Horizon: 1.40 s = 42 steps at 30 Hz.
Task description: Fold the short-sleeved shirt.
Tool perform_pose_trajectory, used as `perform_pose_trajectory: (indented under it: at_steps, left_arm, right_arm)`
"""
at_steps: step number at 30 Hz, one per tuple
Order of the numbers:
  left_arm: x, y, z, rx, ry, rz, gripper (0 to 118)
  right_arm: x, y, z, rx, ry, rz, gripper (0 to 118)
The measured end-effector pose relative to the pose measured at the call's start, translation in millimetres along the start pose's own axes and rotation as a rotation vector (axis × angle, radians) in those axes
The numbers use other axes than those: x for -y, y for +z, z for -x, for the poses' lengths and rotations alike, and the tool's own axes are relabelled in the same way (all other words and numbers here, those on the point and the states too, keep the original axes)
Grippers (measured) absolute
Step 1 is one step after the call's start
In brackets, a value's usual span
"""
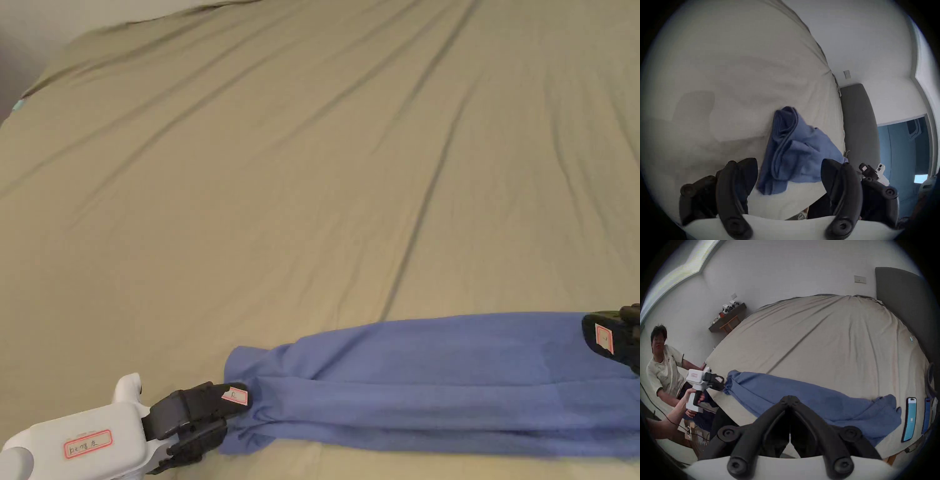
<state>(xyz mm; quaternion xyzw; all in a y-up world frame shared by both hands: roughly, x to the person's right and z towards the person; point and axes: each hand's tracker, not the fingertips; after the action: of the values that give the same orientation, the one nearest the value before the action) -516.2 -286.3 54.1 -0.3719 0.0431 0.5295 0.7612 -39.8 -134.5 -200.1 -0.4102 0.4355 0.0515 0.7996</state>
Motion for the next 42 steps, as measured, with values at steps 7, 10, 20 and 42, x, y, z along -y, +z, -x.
perform_pose_trajectory:
  at_steps: [7, 10, 20, 42]
  left_arm:
    - [-5.9, -50.0, -9.7, 0.147, -0.072, -0.03, 88]
    - [-4.7, -57.1, -24.5, -0.012, -0.15, -0.078, 14]
    - [-6.3, 16.0, -0.2, -0.033, -0.042, -0.216, 14]
    - [78.8, -131.5, -195.2, -0.42, -0.638, 0.153, 56]
  right_arm:
    - [-20.1, -0.4, 13.6, -0.036, 0.044, -0.044, 3]
    - [-18.5, 0.6, 15.8, -0.037, 0.053, -0.043, 3]
    - [-15.7, 7.2, 8.6, -0.018, 0.054, -0.043, 3]
    - [15.8, 55.6, -61.4, -0.002, -0.087, -0.143, 3]
